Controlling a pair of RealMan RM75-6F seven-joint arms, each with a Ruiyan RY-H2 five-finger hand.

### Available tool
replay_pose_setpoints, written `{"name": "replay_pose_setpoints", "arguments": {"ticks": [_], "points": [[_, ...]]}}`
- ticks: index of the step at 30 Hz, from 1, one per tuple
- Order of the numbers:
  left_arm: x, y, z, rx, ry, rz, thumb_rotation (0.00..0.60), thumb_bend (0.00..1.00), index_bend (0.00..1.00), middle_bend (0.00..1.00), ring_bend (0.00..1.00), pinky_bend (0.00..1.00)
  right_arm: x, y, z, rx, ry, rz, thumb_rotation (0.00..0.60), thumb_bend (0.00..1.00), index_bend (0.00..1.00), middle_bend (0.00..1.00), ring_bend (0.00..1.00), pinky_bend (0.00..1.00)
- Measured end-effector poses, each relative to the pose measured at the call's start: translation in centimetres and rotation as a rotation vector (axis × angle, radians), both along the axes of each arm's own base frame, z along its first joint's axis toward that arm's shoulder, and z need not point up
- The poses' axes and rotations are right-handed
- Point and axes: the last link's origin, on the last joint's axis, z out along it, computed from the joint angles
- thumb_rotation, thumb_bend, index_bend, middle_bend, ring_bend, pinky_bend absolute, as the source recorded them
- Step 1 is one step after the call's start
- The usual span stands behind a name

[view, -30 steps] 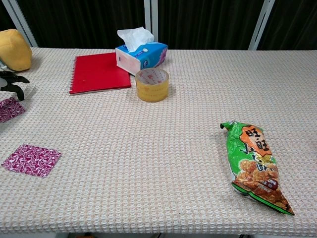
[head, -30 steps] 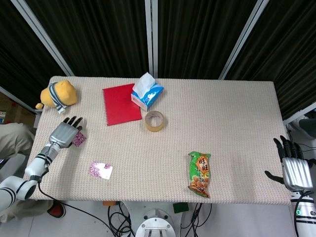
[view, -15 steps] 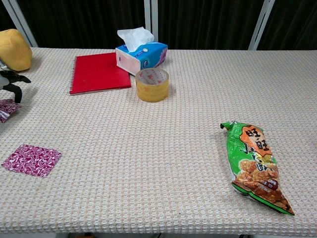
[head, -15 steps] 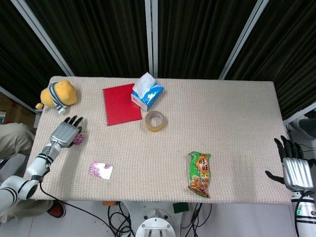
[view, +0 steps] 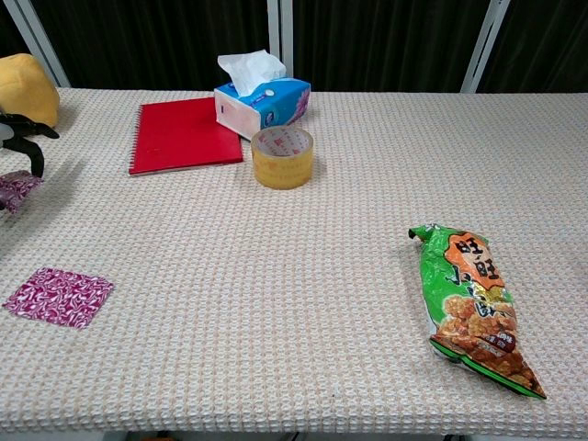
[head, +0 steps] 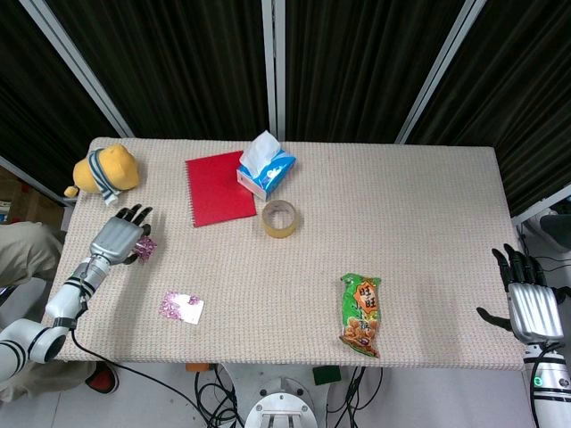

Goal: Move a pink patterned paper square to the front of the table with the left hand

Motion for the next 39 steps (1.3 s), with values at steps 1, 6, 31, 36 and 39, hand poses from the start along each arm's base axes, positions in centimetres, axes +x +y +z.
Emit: {"name": "replay_pose_setpoints", "arguments": {"ticks": [1, 6, 31, 36, 39], "points": [[0.1, -0.1, 0.1, -0.001, -0.005, 0.002, 0.6, 0.23, 0.45, 0.05, 0.0, 0.15, 0.0, -0.1, 0.0, 0.0, -0.001, 0.0, 0.6, 0.22, 0.0, 0.0, 0.0, 0.0], [1.2, -1.4, 0.2, -0.019, -0.034, 0.027, 0.6, 0.23, 0.46, 0.05, 0.0, 0.15, -0.1, -0.5, 0.0, 0.002, -0.01, 0.0, 0.6, 0.22, 0.0, 0.0, 0.0, 0.0], [8.7, -13.6, -2.5, -0.01, 0.155, 0.171, 0.6, 0.24, 0.48, 0.07, 0.0, 0.15, -2.3, -2.7, 0.1, 0.054, -0.096, 0.017, 0.6, 0.23, 0.0, 0.0, 0.0, 0.0], [10.2, -15.1, -4.1, -0.043, 0.146, 0.251, 0.6, 0.24, 0.48, 0.07, 0.0, 0.15, -2.5, -2.5, 0.1, 0.056, -0.103, 0.021, 0.6, 0.23, 0.0, 0.0, 0.0, 0.0], [11.1, -15.1, -4.7, -0.045, 0.131, 0.246, 0.6, 0.24, 0.48, 0.07, 0.0, 0.15, -2.4, -2.4, 0.1, 0.056, -0.102, 0.027, 0.6, 0.23, 0.0, 0.0, 0.0, 0.0]]}}
